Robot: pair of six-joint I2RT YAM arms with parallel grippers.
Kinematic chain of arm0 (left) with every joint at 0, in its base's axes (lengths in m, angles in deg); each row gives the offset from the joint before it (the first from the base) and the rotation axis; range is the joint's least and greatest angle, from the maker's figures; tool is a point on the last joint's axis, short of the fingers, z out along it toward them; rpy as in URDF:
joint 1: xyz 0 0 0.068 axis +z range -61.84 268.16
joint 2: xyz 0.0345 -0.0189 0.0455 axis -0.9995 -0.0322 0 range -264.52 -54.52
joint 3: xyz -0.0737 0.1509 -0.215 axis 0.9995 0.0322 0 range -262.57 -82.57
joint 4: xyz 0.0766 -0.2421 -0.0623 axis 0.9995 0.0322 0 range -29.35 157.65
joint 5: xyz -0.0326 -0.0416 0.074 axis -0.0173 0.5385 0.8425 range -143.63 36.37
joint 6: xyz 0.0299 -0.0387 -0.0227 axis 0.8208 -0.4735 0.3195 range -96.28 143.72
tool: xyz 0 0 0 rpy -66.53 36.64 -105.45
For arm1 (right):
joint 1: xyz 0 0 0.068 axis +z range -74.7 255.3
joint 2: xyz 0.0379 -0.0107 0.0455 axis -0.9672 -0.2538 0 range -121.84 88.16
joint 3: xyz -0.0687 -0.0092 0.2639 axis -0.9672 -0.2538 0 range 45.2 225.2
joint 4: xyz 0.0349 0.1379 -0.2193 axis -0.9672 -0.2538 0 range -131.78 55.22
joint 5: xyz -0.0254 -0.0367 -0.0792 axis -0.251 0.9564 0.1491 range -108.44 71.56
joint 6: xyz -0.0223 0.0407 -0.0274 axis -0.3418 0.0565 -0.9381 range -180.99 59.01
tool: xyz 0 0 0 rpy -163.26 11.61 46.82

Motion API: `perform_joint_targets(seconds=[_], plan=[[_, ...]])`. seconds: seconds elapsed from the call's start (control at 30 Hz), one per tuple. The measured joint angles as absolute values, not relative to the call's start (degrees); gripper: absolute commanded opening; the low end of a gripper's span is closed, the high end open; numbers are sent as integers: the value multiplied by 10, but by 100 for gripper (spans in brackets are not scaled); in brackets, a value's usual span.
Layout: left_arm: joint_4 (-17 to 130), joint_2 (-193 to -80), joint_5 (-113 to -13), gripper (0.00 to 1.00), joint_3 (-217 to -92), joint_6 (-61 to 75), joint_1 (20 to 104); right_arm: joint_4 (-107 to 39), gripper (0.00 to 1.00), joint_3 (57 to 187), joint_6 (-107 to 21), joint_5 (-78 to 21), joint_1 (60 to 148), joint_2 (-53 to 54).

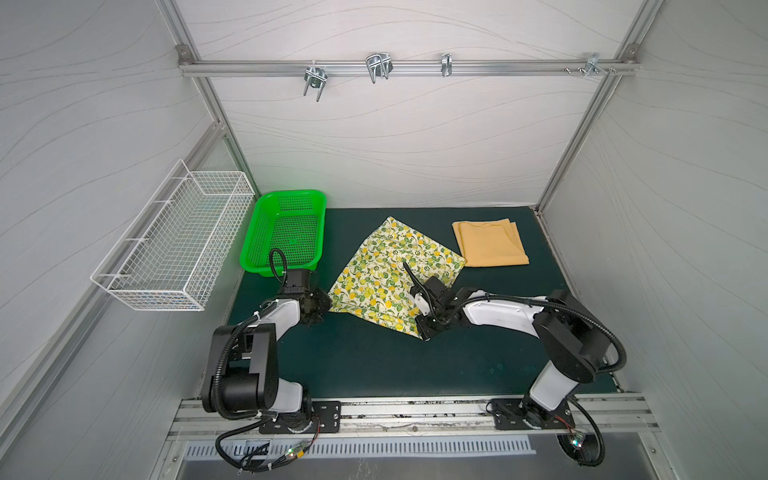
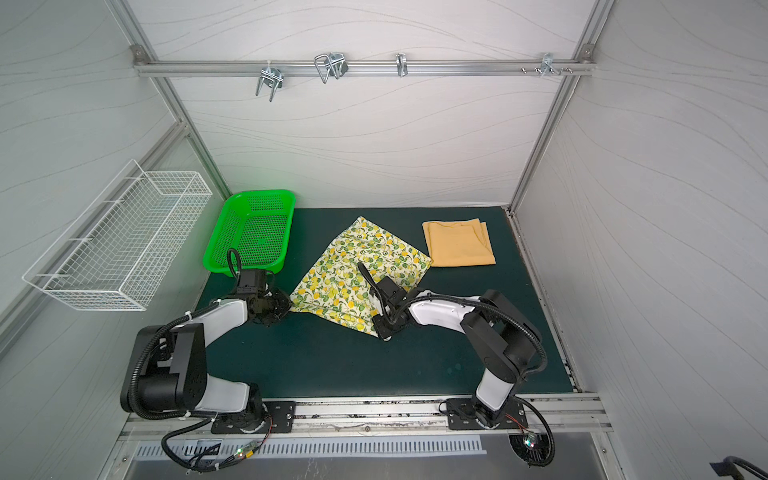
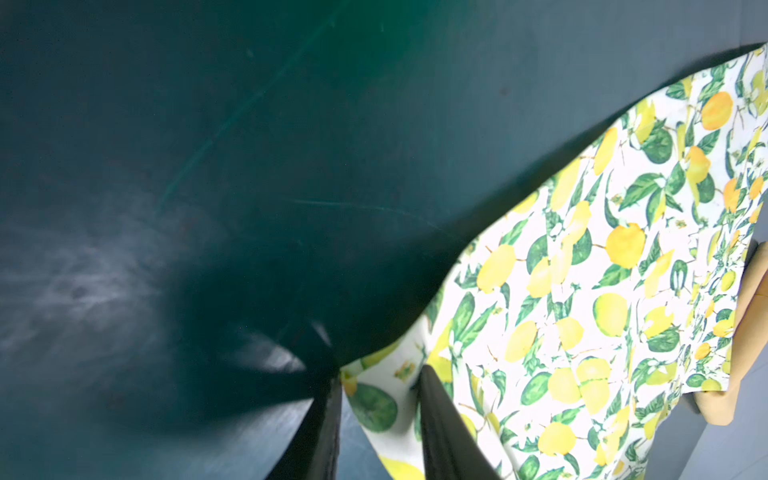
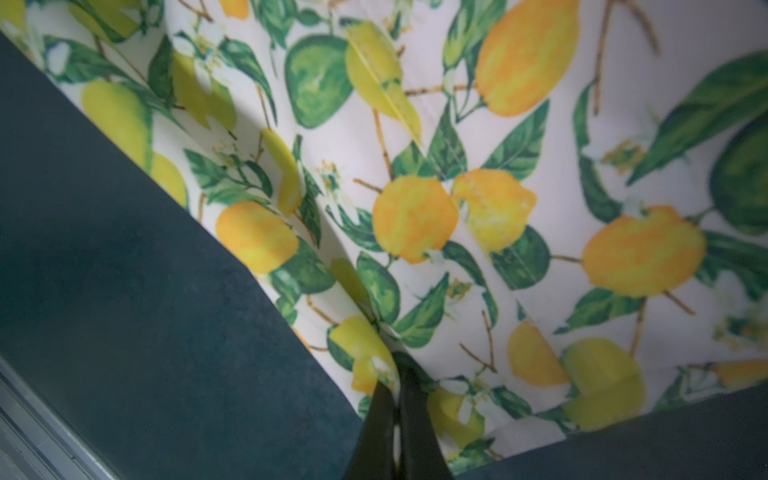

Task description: Fold and stack the skirts

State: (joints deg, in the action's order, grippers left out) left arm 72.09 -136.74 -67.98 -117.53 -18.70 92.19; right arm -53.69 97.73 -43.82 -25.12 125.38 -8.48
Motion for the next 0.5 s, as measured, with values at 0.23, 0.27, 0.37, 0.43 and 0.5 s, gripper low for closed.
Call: perform_joint_targets(seconds=[0.23,0.27,0.37,0.43,0.5], plan=[[716,-1368,-687,28,-1175,-196,922,-536,4,977,-438,-254,1250,-85],[716,-1368,-687,15,-1175,-197,922,-536,4,977,-438,-254,1250,-85],[715,-1374,-688,0,-1175,-201,922,-533,4,976,-438,-256,1250,-85],[715,-1379,-689,0,-1175,-204,922,-531,4,974,-438,-256,1250,-85],[716,-1381,-690,0,-1176,-205,922,-528,4,972,-438,-256,1250,-85]])
